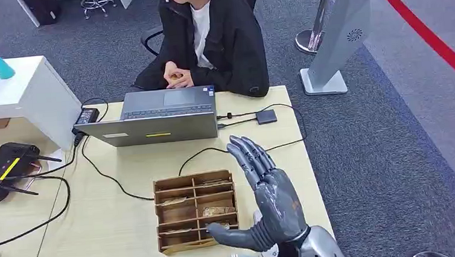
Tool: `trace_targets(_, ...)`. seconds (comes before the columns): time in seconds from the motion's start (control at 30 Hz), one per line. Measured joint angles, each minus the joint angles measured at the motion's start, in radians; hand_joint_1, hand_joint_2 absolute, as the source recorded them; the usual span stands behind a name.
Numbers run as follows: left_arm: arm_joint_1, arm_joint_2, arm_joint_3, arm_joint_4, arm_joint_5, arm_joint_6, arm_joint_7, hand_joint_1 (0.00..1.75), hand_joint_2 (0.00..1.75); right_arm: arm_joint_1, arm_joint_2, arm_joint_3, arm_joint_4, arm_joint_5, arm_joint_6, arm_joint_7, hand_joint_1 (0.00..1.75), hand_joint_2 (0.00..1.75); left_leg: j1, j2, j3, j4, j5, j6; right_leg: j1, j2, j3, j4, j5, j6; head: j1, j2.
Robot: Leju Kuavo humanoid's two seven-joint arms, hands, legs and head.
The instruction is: Pass the card to the sensor for recognition and then transmit it.
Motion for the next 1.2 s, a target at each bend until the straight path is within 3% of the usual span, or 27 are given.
trace_targets(0.6, -0.001, -0.003, 0.001, 0.000, 0.000, 0.011, -0.001, 0.00, 0.00, -0.009, -0.018, 0.040, 0.048, 0.153, 0.020, -0.003, 0.00, 1.75, 0.000, 0.000, 0.000, 0.000, 0.000, 0.000, 0.000, 0.000, 0.000, 0.000, 0.000, 0.000, 0.000, 0.000)
trace_targets(1.2, -0.001, -0.003, 0.001, 0.000, 0.000, 0.012, 0.000, 0.00, 0.00, -0.018, -0.029, 0.063, 0.076, 0.181, 0.022, -0.003, 0.00, 1.75, 0.000, 0.000, 0.000, 0.000, 0.000, 0.000, 0.000, 0.000, 0.000, 0.000, 0.000, 0.000, 0.000, 0.000)
